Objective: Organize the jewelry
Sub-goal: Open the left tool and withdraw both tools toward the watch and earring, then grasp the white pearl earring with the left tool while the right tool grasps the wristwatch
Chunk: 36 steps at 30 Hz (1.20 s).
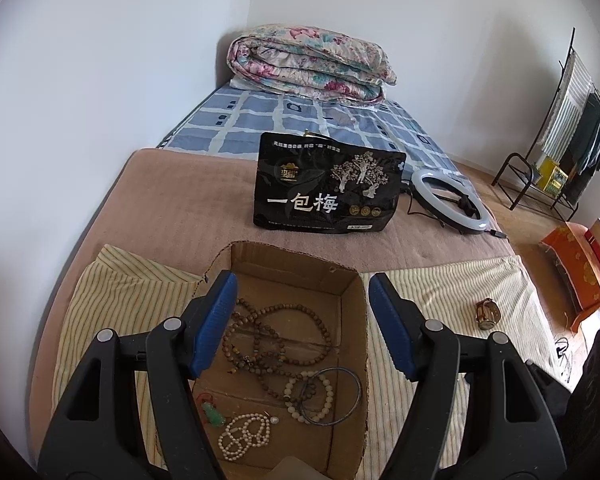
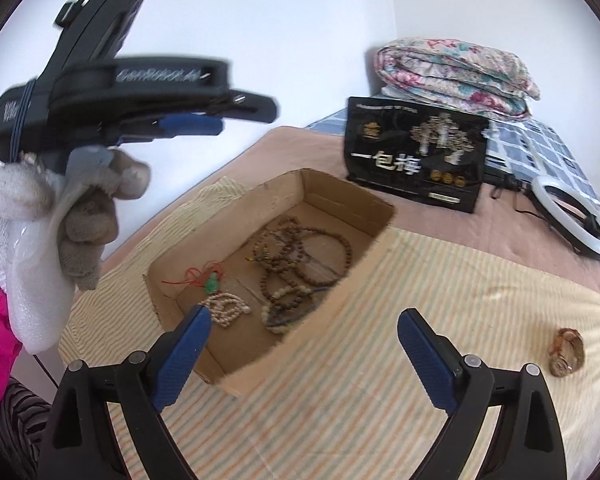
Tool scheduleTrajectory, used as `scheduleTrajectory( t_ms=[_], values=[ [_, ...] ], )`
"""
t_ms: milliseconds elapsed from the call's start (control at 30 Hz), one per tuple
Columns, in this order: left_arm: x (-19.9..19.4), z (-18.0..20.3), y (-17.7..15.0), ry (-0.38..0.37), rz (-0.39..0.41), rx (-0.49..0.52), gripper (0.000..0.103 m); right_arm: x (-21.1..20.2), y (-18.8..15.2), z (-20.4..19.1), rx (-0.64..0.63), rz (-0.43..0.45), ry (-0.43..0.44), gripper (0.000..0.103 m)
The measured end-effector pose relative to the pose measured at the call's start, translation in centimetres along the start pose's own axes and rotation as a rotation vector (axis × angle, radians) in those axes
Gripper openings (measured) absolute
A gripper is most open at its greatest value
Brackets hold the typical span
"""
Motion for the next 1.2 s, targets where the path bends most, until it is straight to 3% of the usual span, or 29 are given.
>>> scheduleTrajectory(
  t_ms=[300, 600, 933, 1200],
  values=[
    [-1.6, 3.8, -1.0, -0.064, 0.017, 0.04, 0.07, -5.5, -1.2, 6.6, 0.088, 0.051, -0.103, 0.096],
    [-2.1, 10.2, -3.5, -0.158, -0.01, 0.14, 0.07, -11.1, -2.8, 14.3, 0.218, 0.117, -0.217, 0.099],
    [-1.8, 18.4, -9.3, -0.278, -0.094, 0.287, 0.07, -14.6, -5.2, 21.6, 0.346, 0.144, -0.315, 0.101],
    [0.0, 22.2, -14.6, -0.321, -0.176, 0.34, 0.064, -13.8, -7.3, 25.3, 0.364, 0.096, -0.358, 0.101]
  ],
)
Point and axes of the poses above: each gripper's, at about its wrist camera, not at the fingertips, and x roughly the way its jaws point, z to its right, y to its top, the point moved 9 cm from there along x, roughly the way its jaws point, and after that the axes turned 13 degrees about y, right-handed, at the moved point
